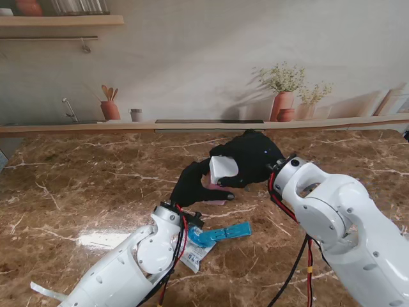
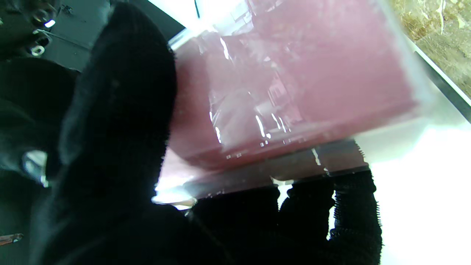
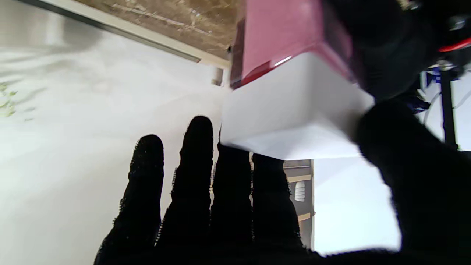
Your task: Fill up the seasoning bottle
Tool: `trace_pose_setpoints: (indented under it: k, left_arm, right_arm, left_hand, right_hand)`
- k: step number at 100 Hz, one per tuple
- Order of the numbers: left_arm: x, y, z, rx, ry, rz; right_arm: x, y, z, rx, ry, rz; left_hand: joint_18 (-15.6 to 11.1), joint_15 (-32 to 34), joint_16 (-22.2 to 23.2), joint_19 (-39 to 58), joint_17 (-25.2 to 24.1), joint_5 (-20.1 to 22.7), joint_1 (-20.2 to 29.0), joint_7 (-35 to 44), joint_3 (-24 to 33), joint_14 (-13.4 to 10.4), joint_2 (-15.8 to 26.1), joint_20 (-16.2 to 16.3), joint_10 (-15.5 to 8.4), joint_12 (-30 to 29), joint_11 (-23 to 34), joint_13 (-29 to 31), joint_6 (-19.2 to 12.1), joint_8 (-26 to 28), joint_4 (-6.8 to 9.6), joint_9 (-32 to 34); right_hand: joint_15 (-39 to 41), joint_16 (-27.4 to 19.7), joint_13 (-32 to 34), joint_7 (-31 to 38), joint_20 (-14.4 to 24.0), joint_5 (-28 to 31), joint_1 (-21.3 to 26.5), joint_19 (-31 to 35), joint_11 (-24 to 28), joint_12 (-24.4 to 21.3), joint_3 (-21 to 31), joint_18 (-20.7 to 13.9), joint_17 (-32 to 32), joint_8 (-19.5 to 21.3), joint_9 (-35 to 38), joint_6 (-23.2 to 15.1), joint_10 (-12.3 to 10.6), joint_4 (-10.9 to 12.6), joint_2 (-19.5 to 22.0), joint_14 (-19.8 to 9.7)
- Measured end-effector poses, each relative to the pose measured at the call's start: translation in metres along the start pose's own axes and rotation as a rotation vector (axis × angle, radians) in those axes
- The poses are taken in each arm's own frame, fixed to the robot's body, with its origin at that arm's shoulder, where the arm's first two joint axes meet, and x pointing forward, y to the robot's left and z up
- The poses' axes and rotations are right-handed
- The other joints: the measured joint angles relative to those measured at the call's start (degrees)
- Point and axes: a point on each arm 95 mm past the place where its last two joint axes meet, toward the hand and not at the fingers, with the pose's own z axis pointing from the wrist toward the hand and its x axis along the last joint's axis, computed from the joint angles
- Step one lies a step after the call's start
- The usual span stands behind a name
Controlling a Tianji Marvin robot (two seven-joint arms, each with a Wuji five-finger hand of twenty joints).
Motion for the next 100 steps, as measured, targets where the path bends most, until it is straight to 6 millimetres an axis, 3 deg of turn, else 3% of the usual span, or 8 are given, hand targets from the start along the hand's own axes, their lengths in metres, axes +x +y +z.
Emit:
trace_pose_setpoints:
  k: [15, 36, 48, 58, 76, 84, 89, 100]
  left_arm:
    - [0.0, -0.001, 0.0, 0.002, -0.001, 0.0]
    - [-0.001, -0.002, 0.0, 0.007, -0.002, 0.003]
    - [-0.001, -0.003, 0.0, 0.008, 0.0, 0.003]
    - [0.0, -0.004, 0.001, 0.01, 0.002, 0.003]
    - [0.001, -0.004, 0.001, 0.011, 0.004, 0.004]
    - [0.001, -0.004, 0.001, 0.011, 0.004, 0.003]
    - [0.001, -0.004, 0.001, 0.011, 0.004, 0.003]
    - [0.001, -0.004, 0.001, 0.01, 0.005, 0.004]
  right_arm:
    - [0.008, -0.004, 0.005, -0.052, -0.145, -0.108]
    - [0.021, -0.009, 0.005, -0.054, -0.238, -0.133]
    - [0.021, -0.008, -0.001, -0.068, -0.227, -0.079]
    - [0.019, -0.004, -0.014, -0.083, -0.207, -0.017]
    - [0.016, 0.011, -0.029, -0.093, -0.06, 0.079]
    - [0.013, 0.015, -0.033, -0.063, 0.018, 0.052]
    - [0.013, 0.016, -0.034, -0.034, 0.057, 0.094]
    - [0.01, 0.016, -0.03, -0.011, 0.119, 0.133]
  left_hand:
    - [0.0, 0.0, 0.05, 0.0, 0.0, 0.0, 0.0, 0.0, 0.0, 0.0, 0.0, 0.0, 0.0, 0.0, 0.0, 0.0, 0.07, 0.0, 0.0, 0.0]
    - [0.0, 0.0, 0.06, 0.0, 0.0, 0.0, 0.0, 0.0, 0.0, 0.0, 0.0, 0.0, 0.0, 0.0, 0.0, 0.0, 0.11, 0.0, -0.01, 0.0]
    - [0.0, 0.0, 0.06, 0.0, 0.0, 0.0, 0.0, 0.0, 0.0, 0.0, 0.0, 0.0, 0.0, 0.0, 0.0, 0.0, 0.11, 0.0, -0.01, 0.0]
    - [0.0, 0.0, 0.06, 0.0, 0.0, 0.0, 0.0, 0.0, 0.0, 0.0, 0.0, 0.0, 0.0, 0.0, 0.0, 0.0, 0.11, 0.0, -0.01, 0.0]
    - [0.0, 0.0, 0.06, 0.0, 0.0, 0.0, 0.0, 0.0, 0.0, 0.0, 0.0, 0.0, 0.0, 0.0, 0.0, 0.0, 0.11, 0.0, -0.01, 0.0]
    - [0.0, 0.0, 0.06, 0.0, 0.0, 0.0, 0.0, 0.0, 0.0, 0.0, 0.0, 0.0, 0.0, 0.0, 0.0, 0.0, 0.11, 0.0, -0.01, 0.0]
    - [0.0, 0.0, 0.06, 0.0, 0.0, 0.0, 0.0, 0.0, 0.0, 0.0, 0.0, 0.0, 0.0, 0.0, 0.0, 0.0, 0.11, 0.0, -0.01, 0.0]
    - [0.0, 0.0, 0.06, 0.0, 0.0, 0.0, 0.0, 0.0, 0.0, 0.0, 0.0, 0.0, 0.0, 0.0, 0.0, 0.0, 0.11, 0.0, -0.01, 0.0]
  right_hand:
    - [6.98, 3.47, 16.31, 11.75, 2.22, 13.41, -13.07, 14.82, 6.17, 2.78, -7.43, 3.86, 12.33, -0.47, 16.98, -1.06, -0.94, 0.12, 5.49, 1.79]
    - [8.99, 0.55, 26.11, 13.27, -3.61, 19.87, -25.73, 27.03, 5.22, -4.41, -5.45, 5.51, 19.54, -11.81, 27.92, 2.38, 1.09, 8.15, 18.77, 4.88]
    - [-1.58, -3.58, 21.24, 5.23, -6.95, 12.15, -27.94, 22.84, -3.08, -10.05, -6.61, 5.42, 14.79, -18.72, 21.66, 2.91, 2.86, 8.23, 23.86, 5.93]
    - [-13.53, -7.92, 10.1, -1.95, -7.16, -1.77, -27.81, 14.7, -11.83, -15.32, -6.86, 4.66, 8.46, -20.96, 4.83, -0.23, 2.74, 8.23, 24.26, 6.07]
    - [-24.87, -14.65, -7.94, -7.94, -7.18, -13.89, -1.41, -2.26, -18.01, -19.96, -5.9, 5.34, -3.55, -18.03, -18.39, -2.17, 3.4, 8.45, 9.87, 6.52]
    - [-26.77, -16.73, -12.64, -8.17, -6.24, -14.48, 9.57, -8.14, -18.63, -21.25, 15.82, 5.23, -6.98, -15.05, -23.45, -6.69, 3.4, 11.19, -0.5, 6.5]
    - [-27.07, -17.41, -14.87, -8.13, -6.06, -15.1, 17.29, -10.61, -18.66, -21.29, 28.81, 4.12, -8.52, -13.45, -25.14, -9.92, 3.45, 6.63, -6.7, 6.47]
    - [-26.95, -18.15, -18.26, -8.13, -6.01, -15.1, 29.82, -12.87, -18.08, -21.3, 31.02, 2.11, -10.51, -12.27, -27.86, -13.31, 3.43, 2.2, -9.42, 4.65]
